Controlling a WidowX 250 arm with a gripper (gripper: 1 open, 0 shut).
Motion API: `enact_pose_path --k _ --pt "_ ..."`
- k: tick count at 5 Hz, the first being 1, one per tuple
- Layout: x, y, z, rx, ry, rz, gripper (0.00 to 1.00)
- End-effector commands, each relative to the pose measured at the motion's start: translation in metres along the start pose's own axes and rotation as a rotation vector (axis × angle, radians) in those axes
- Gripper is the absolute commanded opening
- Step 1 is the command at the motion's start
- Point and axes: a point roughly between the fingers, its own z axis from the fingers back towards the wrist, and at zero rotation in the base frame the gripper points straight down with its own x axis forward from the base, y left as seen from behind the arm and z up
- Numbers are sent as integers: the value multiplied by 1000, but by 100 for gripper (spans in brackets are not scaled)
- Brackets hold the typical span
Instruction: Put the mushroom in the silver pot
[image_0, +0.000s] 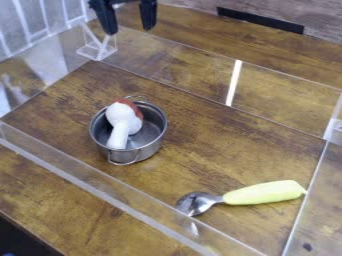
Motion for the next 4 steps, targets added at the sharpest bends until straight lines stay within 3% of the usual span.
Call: enact_pose_path --k 1,2,4 --pt "-4 3 -6 16 -34 -36 100" --pt "-9 -2 -18 35 -7 -123 100" --pt "-9 11 8 4 -21 -225 100"
